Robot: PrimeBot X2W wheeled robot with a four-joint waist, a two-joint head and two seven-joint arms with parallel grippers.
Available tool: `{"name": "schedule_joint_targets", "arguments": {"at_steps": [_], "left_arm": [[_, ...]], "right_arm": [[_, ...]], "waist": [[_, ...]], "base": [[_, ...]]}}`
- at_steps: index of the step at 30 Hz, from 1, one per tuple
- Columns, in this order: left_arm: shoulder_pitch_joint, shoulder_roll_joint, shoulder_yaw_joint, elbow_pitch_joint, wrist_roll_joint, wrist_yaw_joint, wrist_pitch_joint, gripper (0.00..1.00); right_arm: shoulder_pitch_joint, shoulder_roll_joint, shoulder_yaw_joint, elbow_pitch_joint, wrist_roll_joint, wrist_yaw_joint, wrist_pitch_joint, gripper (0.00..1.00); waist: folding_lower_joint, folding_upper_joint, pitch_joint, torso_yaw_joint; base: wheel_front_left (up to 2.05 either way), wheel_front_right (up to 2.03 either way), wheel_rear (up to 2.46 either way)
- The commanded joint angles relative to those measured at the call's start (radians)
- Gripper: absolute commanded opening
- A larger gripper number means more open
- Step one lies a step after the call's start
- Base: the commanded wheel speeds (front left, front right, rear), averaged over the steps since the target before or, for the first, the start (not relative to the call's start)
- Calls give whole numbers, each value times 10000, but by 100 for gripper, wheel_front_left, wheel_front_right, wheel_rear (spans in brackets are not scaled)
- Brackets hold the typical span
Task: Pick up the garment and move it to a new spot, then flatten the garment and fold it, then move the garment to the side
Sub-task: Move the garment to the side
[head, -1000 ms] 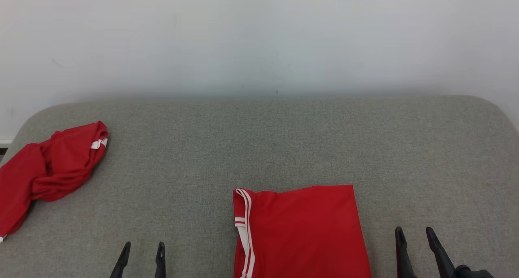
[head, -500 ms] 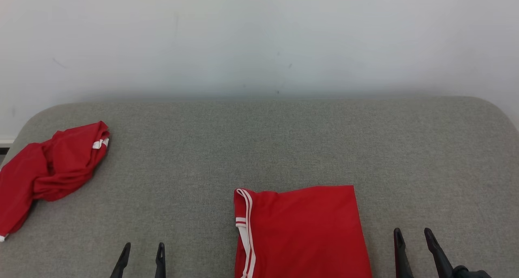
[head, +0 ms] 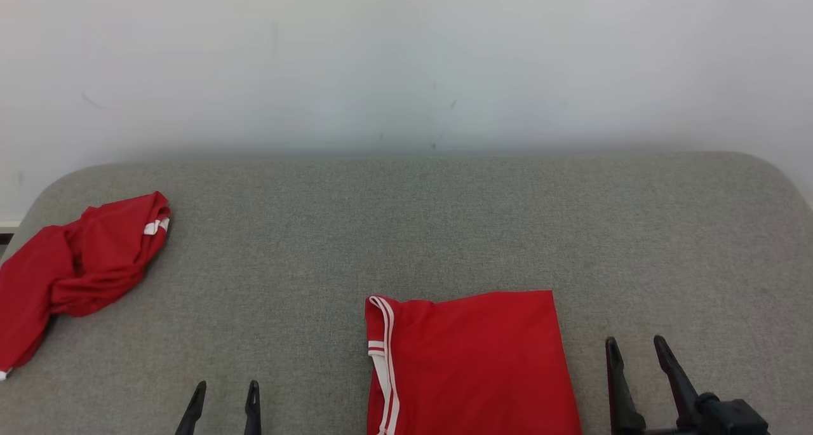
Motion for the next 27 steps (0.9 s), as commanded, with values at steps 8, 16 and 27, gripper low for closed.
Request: {"name": "schedule_joint_targets", "arguments": {"at_steps": [8,16,27], "left_arm": [[-1,-11,-156,118,-20,-20,-32,100],[-39,-10,-170,215,-18,-98,-32,100],[-43,-13,-81,278,-25,-182,-32,100]], "right_arm": [[-1316,15,18,1839,-391,-26,-39,100],[-2611,16,264,5033,95,-26,22,100],[-4093,17,874,8274,669,-26,98,100]], "waist": [[0,-1,54,207],[0,-1,128,640],[0,-1,233,842]], "base": [[0,0,0],[0,0,0],[0,0,0]]}}
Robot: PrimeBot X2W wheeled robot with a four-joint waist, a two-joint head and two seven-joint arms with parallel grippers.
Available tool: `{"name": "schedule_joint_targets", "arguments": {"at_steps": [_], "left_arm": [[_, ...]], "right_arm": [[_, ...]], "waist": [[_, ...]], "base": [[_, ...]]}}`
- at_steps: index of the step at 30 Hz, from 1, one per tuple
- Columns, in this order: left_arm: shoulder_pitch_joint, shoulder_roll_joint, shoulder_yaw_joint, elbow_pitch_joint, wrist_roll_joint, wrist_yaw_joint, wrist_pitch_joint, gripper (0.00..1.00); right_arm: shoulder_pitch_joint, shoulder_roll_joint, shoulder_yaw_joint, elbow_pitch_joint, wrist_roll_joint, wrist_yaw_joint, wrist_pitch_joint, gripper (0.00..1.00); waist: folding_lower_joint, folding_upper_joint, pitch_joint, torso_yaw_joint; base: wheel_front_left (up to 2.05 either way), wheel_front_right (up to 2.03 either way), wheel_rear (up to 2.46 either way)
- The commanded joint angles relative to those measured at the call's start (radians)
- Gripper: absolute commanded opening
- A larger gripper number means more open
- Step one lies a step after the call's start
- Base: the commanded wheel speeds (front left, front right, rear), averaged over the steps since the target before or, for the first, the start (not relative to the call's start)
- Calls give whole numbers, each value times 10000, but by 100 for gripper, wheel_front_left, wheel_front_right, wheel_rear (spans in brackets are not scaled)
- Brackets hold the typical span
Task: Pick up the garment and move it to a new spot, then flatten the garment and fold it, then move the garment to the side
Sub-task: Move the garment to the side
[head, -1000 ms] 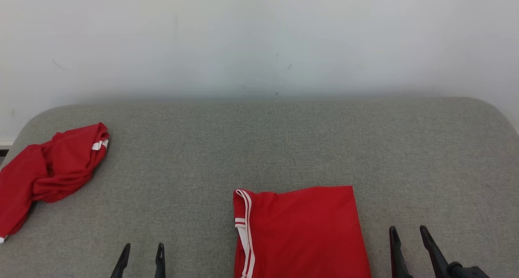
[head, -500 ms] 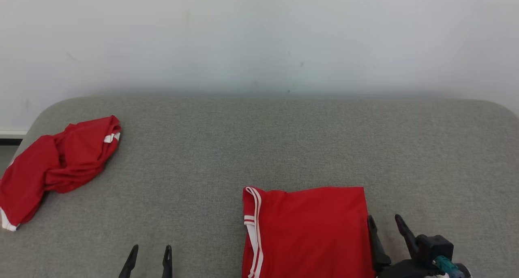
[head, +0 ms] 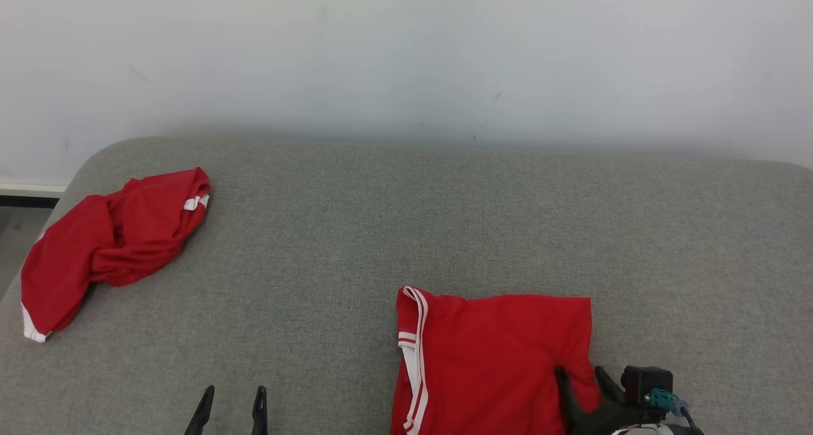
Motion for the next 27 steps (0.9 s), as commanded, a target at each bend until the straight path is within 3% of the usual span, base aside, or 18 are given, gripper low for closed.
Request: {"name": "schedule_joint_targets", "arguments": {"at_steps": [1,2,3,8,14,21,27], "left_arm": [[-46,-13,19,33,24,-41,-32,100],[-75,-13,15,38,12,-34,-32,100],[-95,-13,14,37,-5,-39,-32,100],[-79,-13,65,-22,-154,7,-32,100],[-169,-13,65,-68,-268,22,-32,100],[-475,-13,106,-242,-347,-64,-34,100],[-917,-13,90,-433,-283,-159,-32,100]], "right_arm": [[-149,19,190,473,236,-26,188,51],[-240,26,294,676,400,-26,201,18],[-301,29,402,826,574,-26,198,0],[-811,-13,757,1224,938,-26,120,0],[-1873,-616,849,1203,1106,-26,18,0],[-3105,-1587,1072,1284,899,-26,107,0],[-4188,-2915,1081,1390,705,-26,334,0]], "waist": [[-1,0,0,32],[-1,0,1,50],[-1,0,-4,65],[-1,0,39,12],[-1,0,256,-110],[-1,0,814,-184],[-1,0,1559,-244]], "base": [[0,0,0],[0,0,0],[0,0,0],[0,0,0],[0,0,0],[0,0,0],[0,0,0]]}}
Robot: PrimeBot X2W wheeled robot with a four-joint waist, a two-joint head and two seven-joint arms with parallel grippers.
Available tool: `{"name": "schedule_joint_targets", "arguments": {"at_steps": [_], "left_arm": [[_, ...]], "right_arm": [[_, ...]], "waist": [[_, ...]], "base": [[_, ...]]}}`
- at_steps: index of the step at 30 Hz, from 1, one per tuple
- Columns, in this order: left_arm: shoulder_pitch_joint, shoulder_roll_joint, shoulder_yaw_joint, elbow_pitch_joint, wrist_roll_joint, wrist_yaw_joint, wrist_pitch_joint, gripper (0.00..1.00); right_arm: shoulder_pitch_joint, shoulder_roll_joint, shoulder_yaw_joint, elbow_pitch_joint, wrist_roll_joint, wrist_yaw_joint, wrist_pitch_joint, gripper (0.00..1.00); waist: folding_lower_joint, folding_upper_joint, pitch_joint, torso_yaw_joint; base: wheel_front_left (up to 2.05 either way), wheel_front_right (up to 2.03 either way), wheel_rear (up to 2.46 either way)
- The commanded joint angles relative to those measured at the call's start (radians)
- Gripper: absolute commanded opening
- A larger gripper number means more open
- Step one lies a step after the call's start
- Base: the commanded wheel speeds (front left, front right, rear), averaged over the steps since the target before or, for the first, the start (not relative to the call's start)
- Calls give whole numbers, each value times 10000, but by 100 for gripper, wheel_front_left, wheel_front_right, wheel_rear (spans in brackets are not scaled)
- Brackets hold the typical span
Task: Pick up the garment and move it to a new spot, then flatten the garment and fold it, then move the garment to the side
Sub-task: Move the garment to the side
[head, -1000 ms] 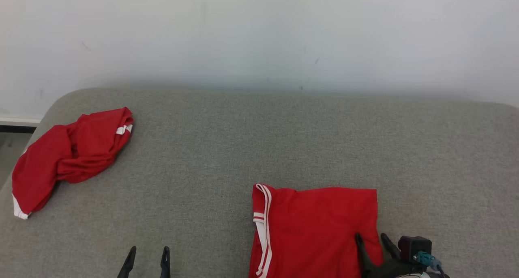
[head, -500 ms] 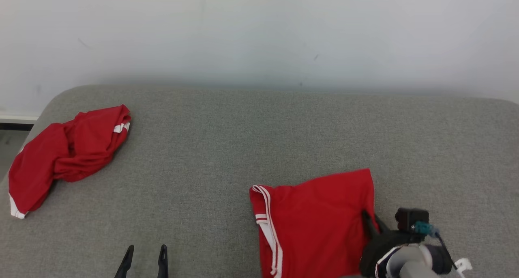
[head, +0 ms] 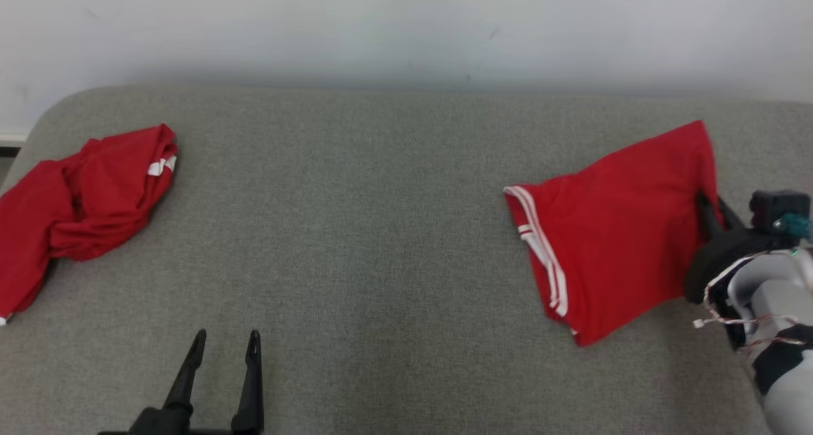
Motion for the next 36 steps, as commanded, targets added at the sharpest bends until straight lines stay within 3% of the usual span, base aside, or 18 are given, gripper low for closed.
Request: {"name": "schedule_joint_targets", "arguments": {"at_steps": [1,5,21,36], "left_arm": [[-220,-8,-1,-97,21,-24,-32,100],[-815,49,-14,-480,-97,-56,-32,100],[-1832,739,-222,-1545,-710,-71,-32,100],[-1939,843,-96,-1758,-851,-63,-32,100]], "right_arm": [[-222,-232,11,17,-126,-26,60,0],[-1083,-1380,-39,-100,-461,-26,308,0],[-2771,-3971,-239,-1200,-1340,-26,1821,0],[-2031,-4187,-1525,-3253,-1982,-26,3401,0]], "waist": [[-2,-1,541,-59],[-2,-1,1413,-169],[-2,-1,3443,-575],[-2,-1,3877,-742]], "base": [[0,0,0],[0,0,0],[0,0,0],[0,0,0]]}}
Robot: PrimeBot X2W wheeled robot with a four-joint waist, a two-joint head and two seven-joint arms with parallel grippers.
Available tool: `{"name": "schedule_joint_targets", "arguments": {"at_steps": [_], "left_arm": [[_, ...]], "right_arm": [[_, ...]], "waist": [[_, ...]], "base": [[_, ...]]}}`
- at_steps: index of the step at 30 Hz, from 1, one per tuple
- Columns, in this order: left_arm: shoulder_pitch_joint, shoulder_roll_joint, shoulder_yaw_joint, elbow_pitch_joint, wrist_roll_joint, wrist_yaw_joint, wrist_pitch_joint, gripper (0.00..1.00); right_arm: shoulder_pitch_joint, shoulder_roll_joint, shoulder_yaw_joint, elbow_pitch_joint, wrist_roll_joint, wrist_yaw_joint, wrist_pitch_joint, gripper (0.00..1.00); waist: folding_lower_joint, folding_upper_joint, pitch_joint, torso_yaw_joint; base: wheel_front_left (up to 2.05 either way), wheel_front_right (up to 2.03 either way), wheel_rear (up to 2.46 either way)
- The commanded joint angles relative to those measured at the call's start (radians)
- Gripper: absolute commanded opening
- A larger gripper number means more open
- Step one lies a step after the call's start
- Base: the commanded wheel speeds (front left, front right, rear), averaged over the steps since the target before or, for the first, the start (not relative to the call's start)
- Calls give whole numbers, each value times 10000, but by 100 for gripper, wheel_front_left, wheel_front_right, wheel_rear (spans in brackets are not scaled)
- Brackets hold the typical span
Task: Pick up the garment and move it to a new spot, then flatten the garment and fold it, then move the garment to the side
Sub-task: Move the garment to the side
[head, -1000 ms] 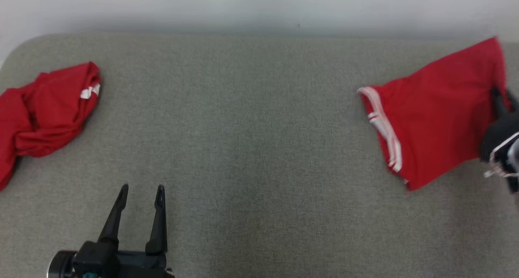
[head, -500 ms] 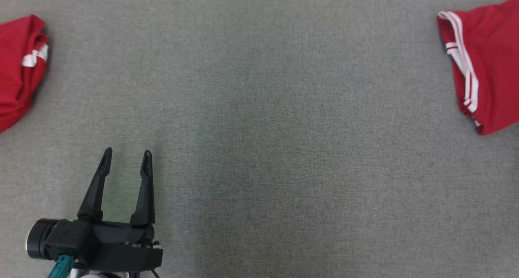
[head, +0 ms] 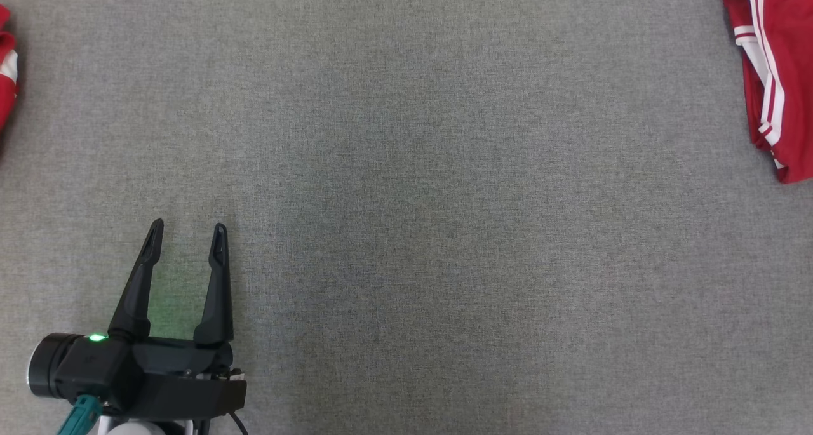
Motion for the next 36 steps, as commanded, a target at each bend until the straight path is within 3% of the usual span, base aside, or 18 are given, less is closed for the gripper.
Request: {"name": "schedule_joint_targets", "arguments": {"at_steps": [1,17,18,19,20,26,36], "left_arm": [[-80,36,34,-21,-87,12,-32,100],[-153,159,140,-72,-118,13,-32,100],[-162,170,144,-73,-116,13,-32,100],[-168,178,149,-71,-112,13,-32,100],[-170,182,153,-64,-109,13,-32,100],[-129,121,134,51,-61,13,-32,100],[406,-181,167,523,63,12,-34,100]], "right_arm": [[209,13,-135,-206,-98,-26,140,0],[811,-136,-917,-1010,-144,-26,712,0],[803,-120,-929,-1024,-172,-26,675,17],[812,-101,-921,-1030,-215,-26,643,75],[814,-74,-936,-1027,-242,-26,615,100],[779,-154,-1095,-1038,-731,-26,80,100],[807,764,-473,-1761,-626,-26,-1461,100]], "waist": [[-1,-2,11,0],[-1,-2,209,-77],[-1,-2,214,-90],[-1,-2,216,-103],[-1,-2,212,-117],[-1,-2,-1,-144],[-1,-2,-1231,-118]], "base": [[0,0,0],[0,0,0],[0,0,0],[0,0,0],[0,0,0],[0,0,0],[0,0,0]]}}
